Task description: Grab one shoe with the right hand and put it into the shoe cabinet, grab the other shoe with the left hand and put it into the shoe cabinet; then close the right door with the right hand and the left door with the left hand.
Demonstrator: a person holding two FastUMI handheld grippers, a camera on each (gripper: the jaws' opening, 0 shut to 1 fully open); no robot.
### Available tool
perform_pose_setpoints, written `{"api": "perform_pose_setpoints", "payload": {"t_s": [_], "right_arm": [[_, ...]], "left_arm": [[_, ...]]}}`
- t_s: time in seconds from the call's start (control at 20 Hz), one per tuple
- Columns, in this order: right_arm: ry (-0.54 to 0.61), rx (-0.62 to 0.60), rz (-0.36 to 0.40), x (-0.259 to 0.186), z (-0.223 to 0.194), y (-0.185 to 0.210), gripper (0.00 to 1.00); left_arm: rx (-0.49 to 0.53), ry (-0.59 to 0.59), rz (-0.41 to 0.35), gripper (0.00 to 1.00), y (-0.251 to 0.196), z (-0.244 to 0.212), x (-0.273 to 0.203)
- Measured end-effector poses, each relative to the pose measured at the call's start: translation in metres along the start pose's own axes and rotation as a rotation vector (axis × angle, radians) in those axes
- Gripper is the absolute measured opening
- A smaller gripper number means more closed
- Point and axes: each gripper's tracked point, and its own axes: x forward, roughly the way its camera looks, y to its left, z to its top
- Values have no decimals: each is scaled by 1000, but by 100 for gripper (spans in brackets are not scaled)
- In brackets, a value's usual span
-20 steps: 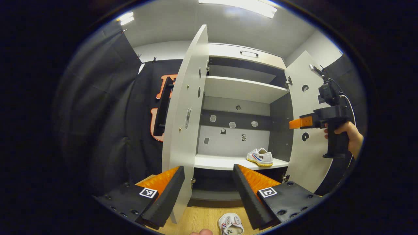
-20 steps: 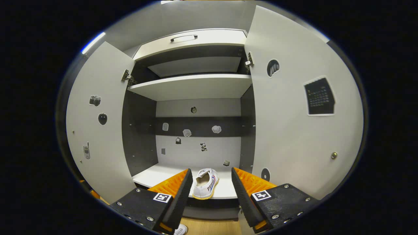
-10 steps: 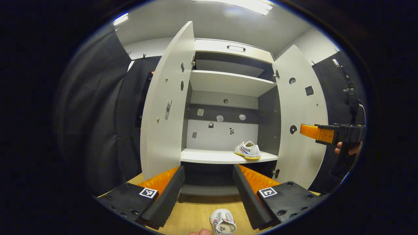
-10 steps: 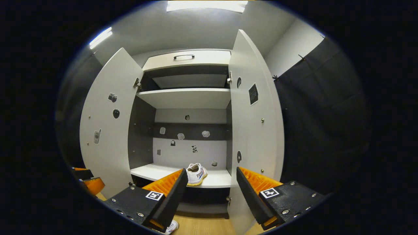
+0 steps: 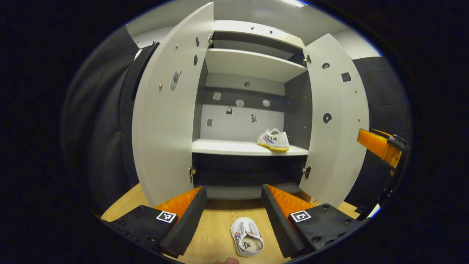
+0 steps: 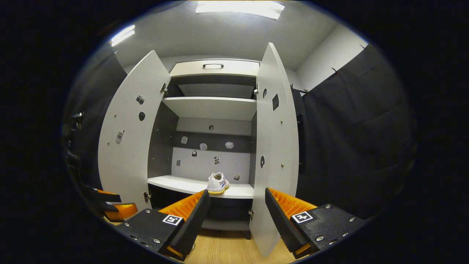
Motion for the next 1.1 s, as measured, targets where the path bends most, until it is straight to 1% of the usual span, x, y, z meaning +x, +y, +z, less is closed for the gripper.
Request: {"api": "perform_pose_setpoints", "payload": {"t_s": [0.1, 0.15, 0.2, 0.25, 0.35, 0.5, 0.55, 0.6, 0.65, 0.85, 1.0, 1.1], "right_arm": [[5, -36, -6, -4, -3, -2, 93], [7, -65, -12, -5, -5, -4, 93], [3, -90, -16, -6, -4, -5, 93], [-2, -105, -11, -8, -3, -3, 94], [-2, -109, -2, -13, -4, 2, 94], [27, -85, 7, -12, -14, 5, 94], [40, -75, 8, -13, -17, 5, 94], [54, -65, 7, -12, -20, 4, 94], [66, -55, 6, -12, -24, 3, 94], [104, -16, -19, -10, -34, -7, 94], [117, -22, -50, -12, -40, -14, 94], [122, -27, -59, -10, -42, -14, 94]], "left_arm": [[-38, 130, -14, 97, 4, -50, 10], [-63, 194, -27, 99, 1, -73, 14], [-80, 252, -38, 97, -1, -98, 13], [-86, 308, -47, 98, -1, -121, 15], [-72, 397, -45, 98, 0, -159, 18], [-69, 485, -44, 98, -2, -199, 21], [-66, 502, -41, 98, -2, -208, 25], [-59, 520, -36, 95, -1, -216, 29], [-48, 533, -29, 98, 1, -222, 35], [-26, 566, 2, 98, 11, -244, 65], [-54, 566, 2, 98, 14, -251, 91], [-44, 552, -3, 99, 14, -253, 108]]}}
